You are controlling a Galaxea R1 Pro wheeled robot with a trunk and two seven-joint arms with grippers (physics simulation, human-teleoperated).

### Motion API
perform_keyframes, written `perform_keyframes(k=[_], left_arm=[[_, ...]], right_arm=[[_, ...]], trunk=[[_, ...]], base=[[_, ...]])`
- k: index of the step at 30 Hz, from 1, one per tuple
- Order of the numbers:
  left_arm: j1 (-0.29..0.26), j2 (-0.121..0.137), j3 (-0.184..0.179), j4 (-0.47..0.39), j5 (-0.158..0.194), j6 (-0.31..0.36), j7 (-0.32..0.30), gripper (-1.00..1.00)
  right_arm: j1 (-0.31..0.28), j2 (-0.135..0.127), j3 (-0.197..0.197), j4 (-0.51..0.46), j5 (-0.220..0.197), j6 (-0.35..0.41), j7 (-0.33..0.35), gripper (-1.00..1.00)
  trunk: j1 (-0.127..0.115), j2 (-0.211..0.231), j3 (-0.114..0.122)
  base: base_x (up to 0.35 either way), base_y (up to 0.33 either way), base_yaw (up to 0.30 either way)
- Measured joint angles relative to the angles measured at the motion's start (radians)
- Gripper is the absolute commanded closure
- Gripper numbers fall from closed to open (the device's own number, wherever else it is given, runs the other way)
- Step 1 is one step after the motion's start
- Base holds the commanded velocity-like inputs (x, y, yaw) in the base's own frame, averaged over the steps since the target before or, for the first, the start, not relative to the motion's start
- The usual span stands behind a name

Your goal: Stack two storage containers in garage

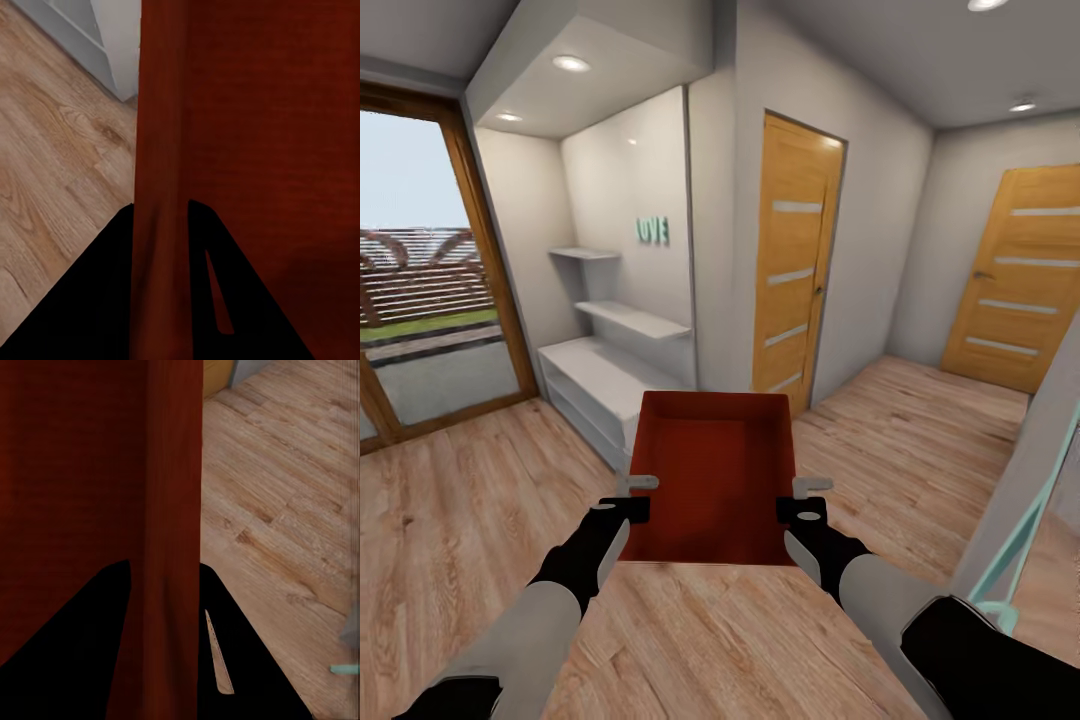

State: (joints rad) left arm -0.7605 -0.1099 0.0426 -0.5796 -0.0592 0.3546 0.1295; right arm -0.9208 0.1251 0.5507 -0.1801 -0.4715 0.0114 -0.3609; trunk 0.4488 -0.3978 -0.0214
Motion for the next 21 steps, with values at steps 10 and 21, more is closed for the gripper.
perform_keyframes(k=[10,21], left_arm=[[0.0,0.0,0.0,0.0,0.0,0.001,0.0,1.0],[0.0,0.0,0.0,-0.001,0.0,0.0,0.0,1.0]], right_arm=[[0.0,0.0,0.0,0.0,0.0,0.0,0.0,1.0],[0.0,0.0,0.0,0.0,0.001,0.0,0.0,1.0]], trunk=[[0.0,0.0,0.0],[0.0,0.0,0.0]], base=[[0.322,0.0,-0.172],[0.322,0.0,-0.004]])
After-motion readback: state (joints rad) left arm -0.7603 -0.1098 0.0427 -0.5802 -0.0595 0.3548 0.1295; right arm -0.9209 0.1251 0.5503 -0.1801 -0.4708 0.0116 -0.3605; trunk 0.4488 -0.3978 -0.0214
